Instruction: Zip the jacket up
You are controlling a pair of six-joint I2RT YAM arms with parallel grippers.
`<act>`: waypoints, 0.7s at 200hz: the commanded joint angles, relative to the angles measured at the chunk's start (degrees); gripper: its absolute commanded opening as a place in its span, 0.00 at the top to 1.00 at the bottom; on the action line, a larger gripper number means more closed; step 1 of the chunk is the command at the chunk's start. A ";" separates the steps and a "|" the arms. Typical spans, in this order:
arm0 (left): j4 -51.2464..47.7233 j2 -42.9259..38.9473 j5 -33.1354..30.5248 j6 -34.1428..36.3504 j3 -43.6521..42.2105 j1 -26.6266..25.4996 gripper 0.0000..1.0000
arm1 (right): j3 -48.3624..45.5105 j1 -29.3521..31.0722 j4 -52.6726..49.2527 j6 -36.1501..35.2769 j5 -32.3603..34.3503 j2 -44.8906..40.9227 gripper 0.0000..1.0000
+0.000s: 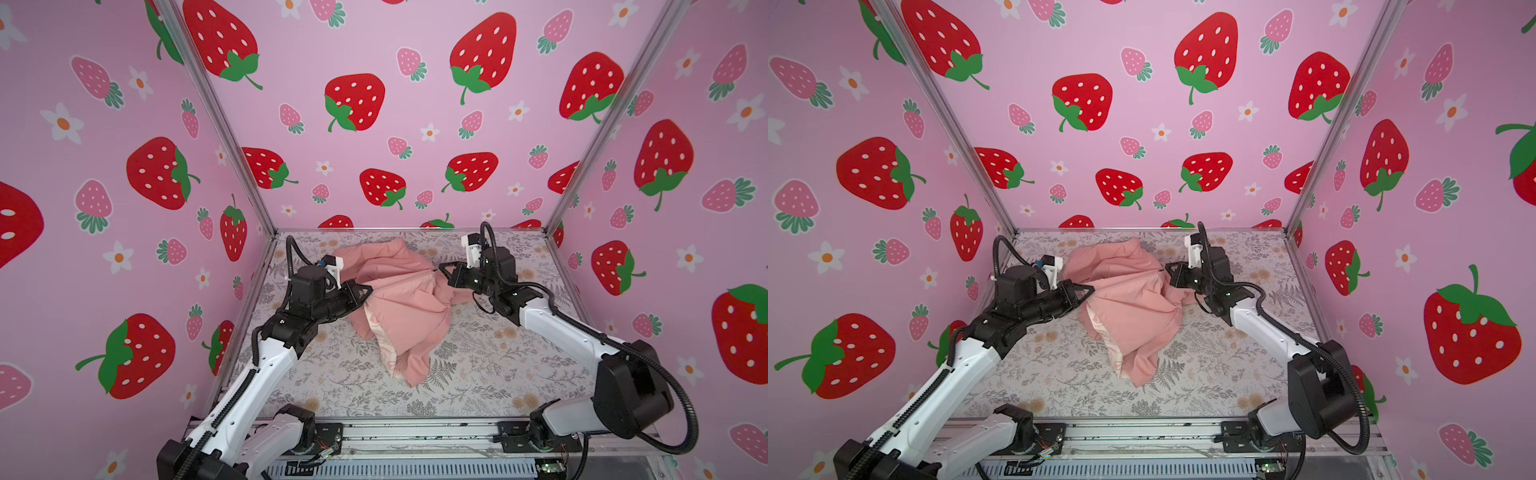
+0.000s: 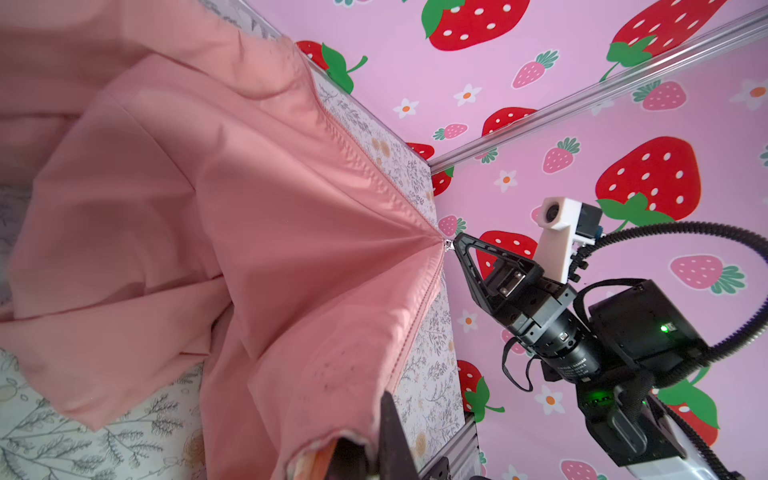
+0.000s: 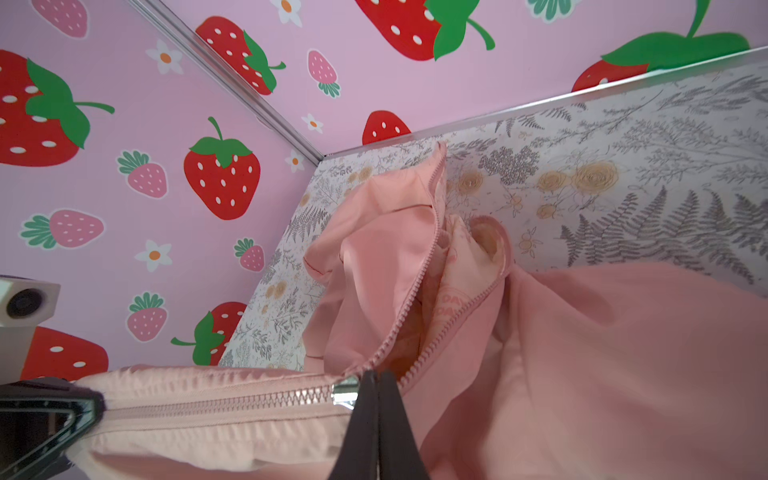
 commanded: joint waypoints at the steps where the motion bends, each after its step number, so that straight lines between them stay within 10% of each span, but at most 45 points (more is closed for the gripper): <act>1: -4.90 2.45 -0.60 6.44 8.05 2.07 1.00 | 3.81 -4.56 -2.39 -2.28 4.24 0.22 1.00; 140: -16.82 28.91 2.88 15.14 53.37 8.81 1.00 | 19.02 -22.39 -11.46 -5.96 2.91 0.91 1.00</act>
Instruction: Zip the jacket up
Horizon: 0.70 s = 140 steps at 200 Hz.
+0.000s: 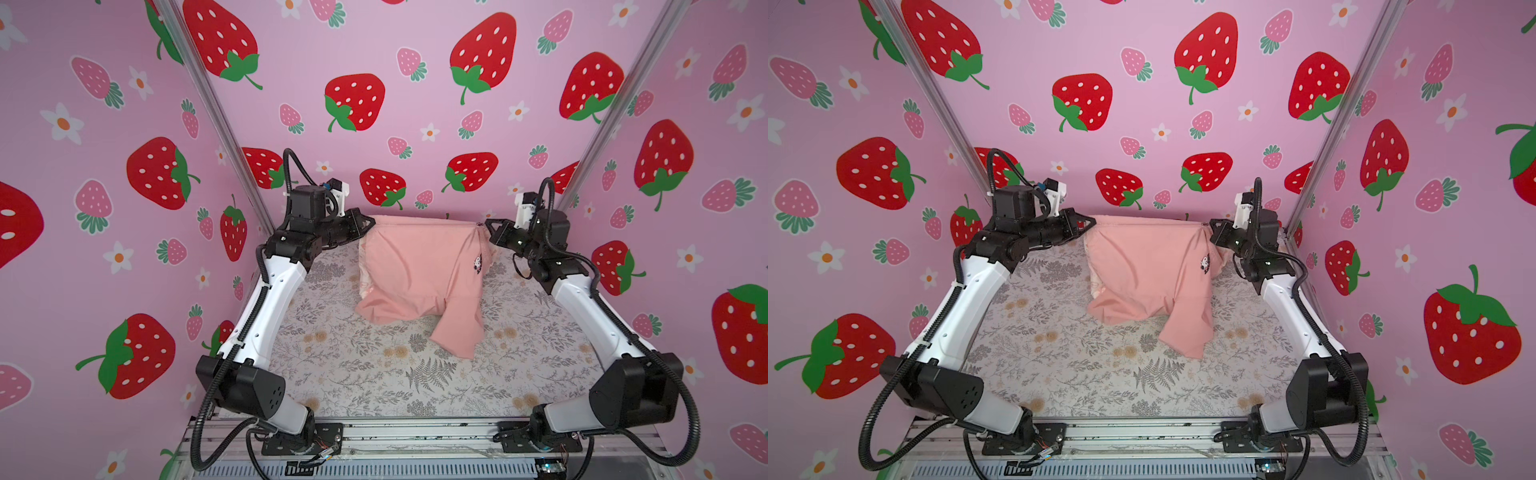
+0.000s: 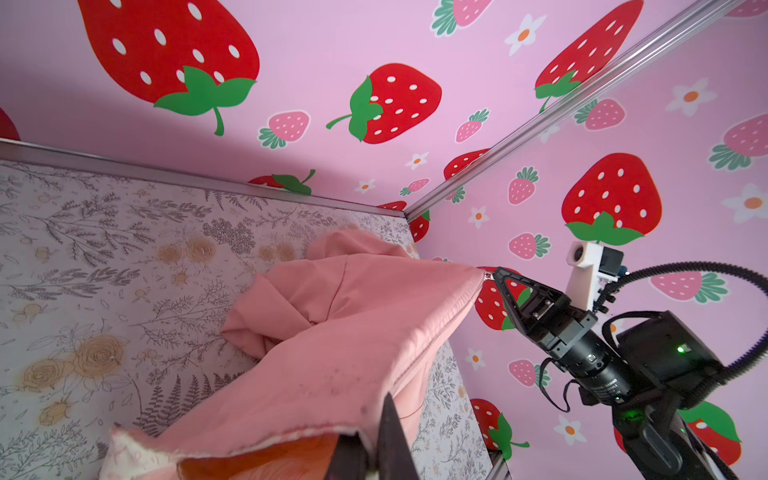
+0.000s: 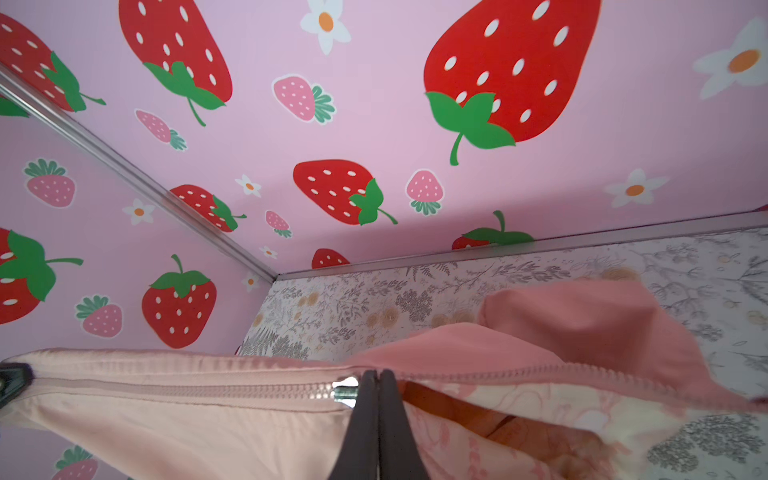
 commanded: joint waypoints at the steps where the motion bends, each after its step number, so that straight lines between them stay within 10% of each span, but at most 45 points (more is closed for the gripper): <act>1: -2.21 -0.33 -2.43 1.71 6.47 4.10 1.00 | 2.04 -5.01 -1.89 -1.97 4.59 0.26 1.00; 140: 2.57 -5.36 -1.10 1.65 -10.11 14.04 1.00 | -7.28 -11.04 -3.18 -1.87 4.63 -2.17 1.00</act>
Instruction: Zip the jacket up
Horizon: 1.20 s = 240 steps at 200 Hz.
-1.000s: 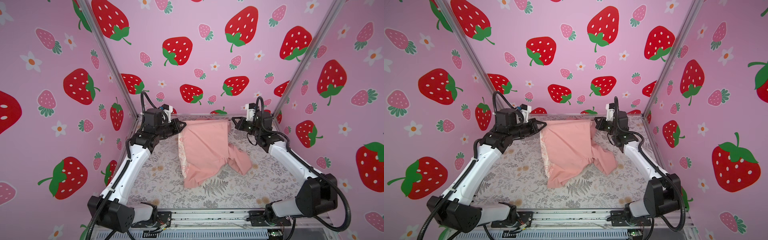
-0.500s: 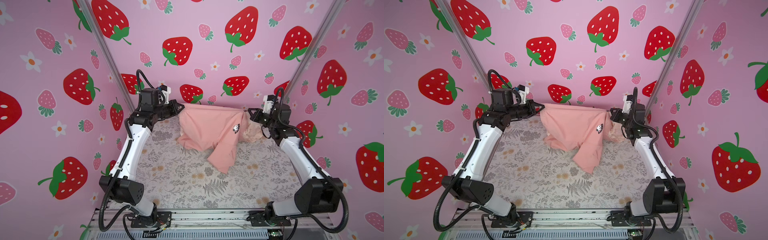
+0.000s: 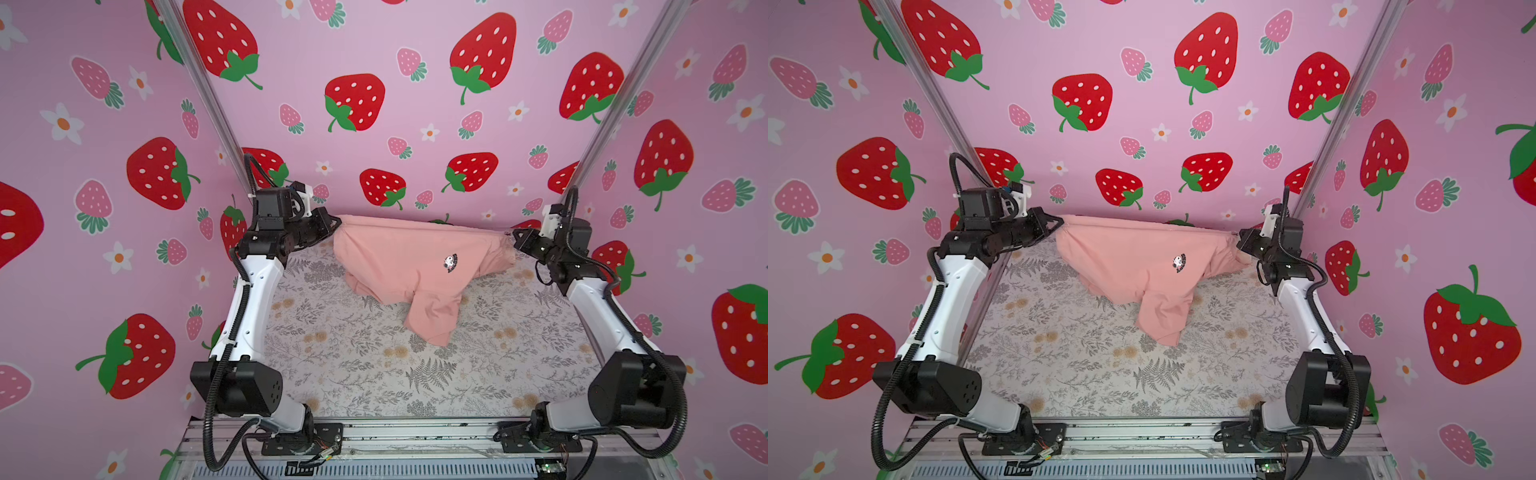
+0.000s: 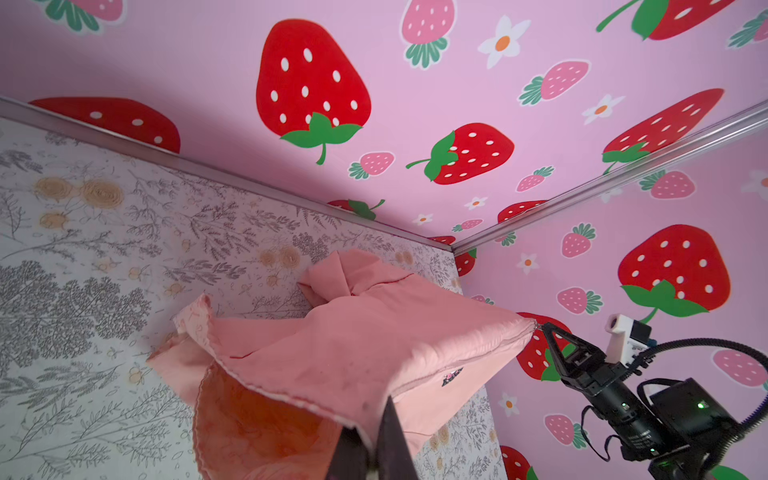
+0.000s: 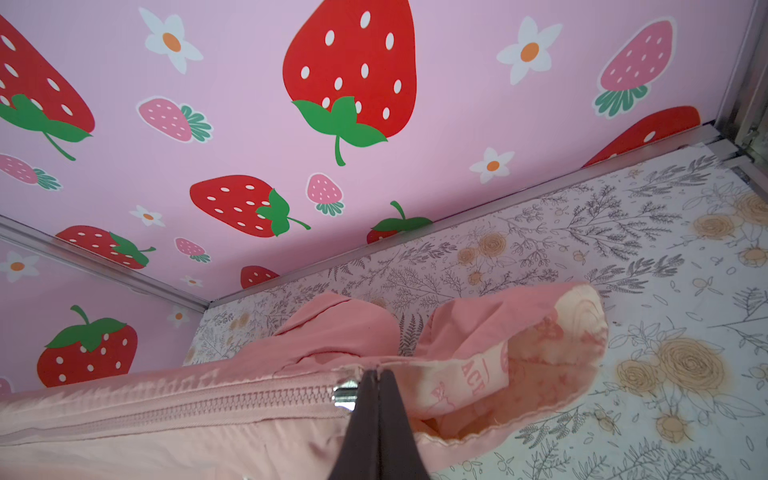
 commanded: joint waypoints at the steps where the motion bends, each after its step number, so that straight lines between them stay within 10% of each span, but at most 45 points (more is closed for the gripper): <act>1: 4.85 -2.79 -1.99 0.11 -4.13 1.99 1.00 | -1.96 -1.40 -0.07 -1.35 3.85 -2.02 1.00; 17: 5.77 -3.86 -1.79 0.30 -7.75 1.98 1.00 | -3.17 -1.37 -0.17 -2.58 1.83 -2.25 1.00; 27: 6.45 -5.16 -2.37 0.54 -10.38 2.01 0.82 | -3.46 -1.44 -1.28 -4.01 1.38 -1.99 0.99; 41: 7.32 -7.59 -3.88 1.34 -14.49 2.01 0.60 | -4.12 -1.43 -3.17 -5.62 3.32 -2.05 0.57; 46: 7.68 -8.49 -4.37 1.80 -15.89 2.07 0.09 | -4.67 -1.42 -3.51 -6.10 4.72 -2.33 0.47; 49: 7.77 -9.03 -4.83 2.12 -16.62 2.08 0.00 | -4.93 -1.43 -3.72 -6.32 5.70 -2.58 0.40; 61: 7.68 -11.15 -6.62 3.50 -19.10 2.08 0.01 | -6.28 -1.40 -4.36 -7.11 10.21 -3.81 0.15; 86: 7.94 -15.90 -14.50 6.27 -23.57 2.11 0.01 | -9.31 -1.45 -3.45 -6.28 22.84 -7.17 0.00; 162: 47.57 -30.68 -26.92 14.97 -57.21 1.53 0.00 | -32.93 -1.43 24.58 -10.11 38.83 -16.42 0.06; 240: 60.35 -11.09 -42.18 15.81 -69.90 0.71 0.01 | -51.30 6.23 55.41 -22.35 46.00 -4.43 0.06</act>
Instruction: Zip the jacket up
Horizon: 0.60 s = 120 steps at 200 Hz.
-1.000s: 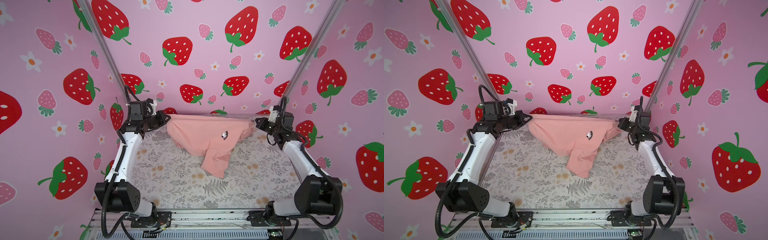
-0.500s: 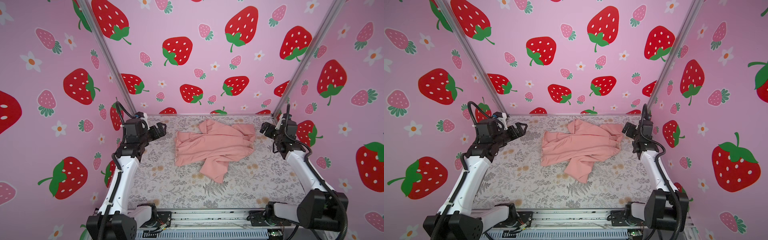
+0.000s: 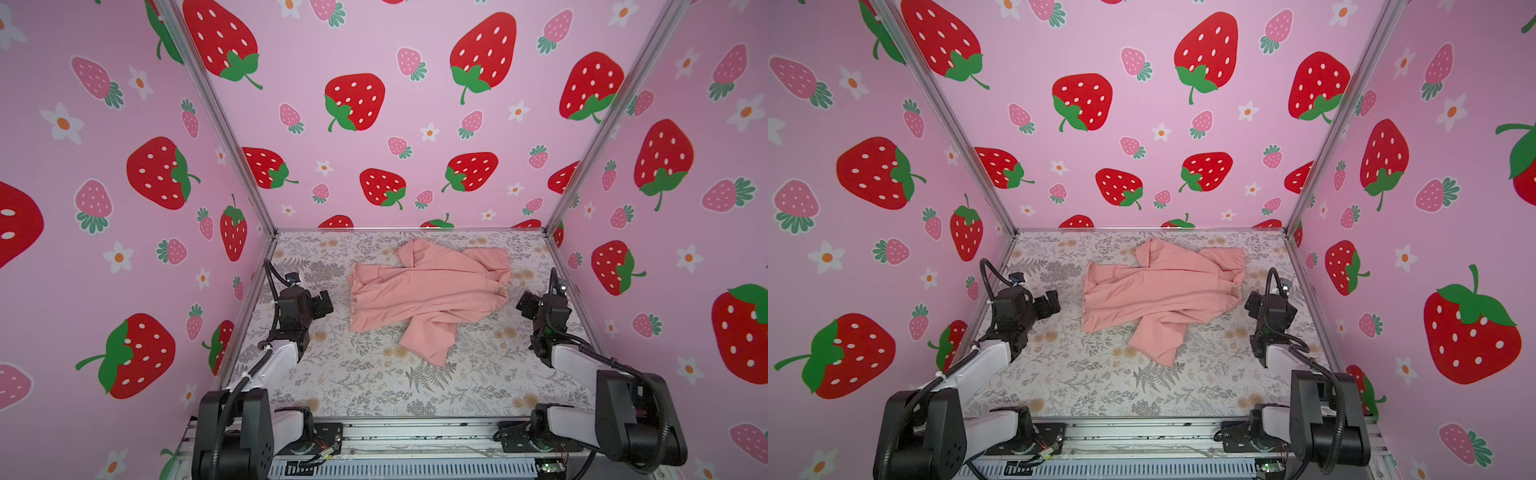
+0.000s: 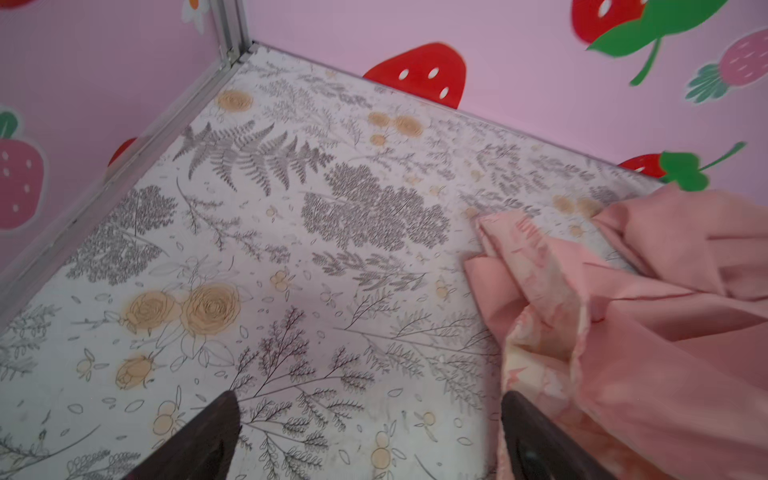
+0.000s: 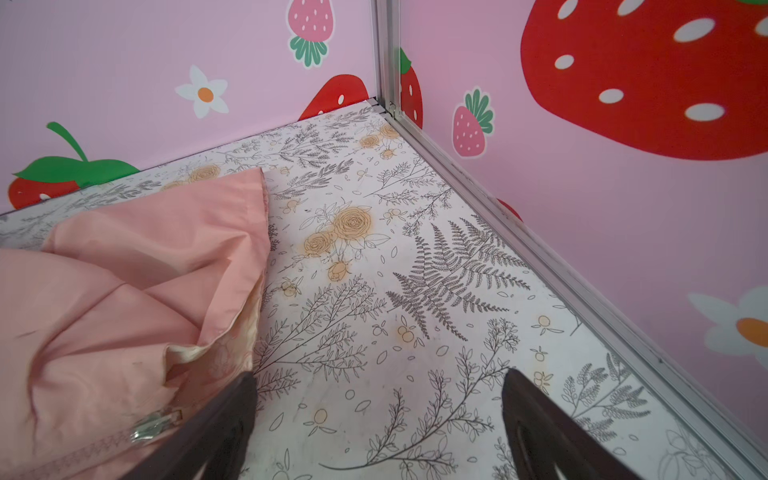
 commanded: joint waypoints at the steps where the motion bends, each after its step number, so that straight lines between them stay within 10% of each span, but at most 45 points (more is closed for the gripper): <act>1: 8.81 3.17 -5.31 0.68 -0.40 -0.43 0.01 | -2.69 3.20 15.50 -6.79 5.67 3.29 0.06; 62: 43.61 16.25 -5.25 6.11 -9.04 -0.25 0.01 | -14.57 4.34 49.38 -14.87 2.48 11.81 0.03; 120: 26.82 15.58 -5.77 7.83 -1.15 -1.94 0.01 | -6.18 4.28 36.03 -15.49 -0.19 15.29 0.01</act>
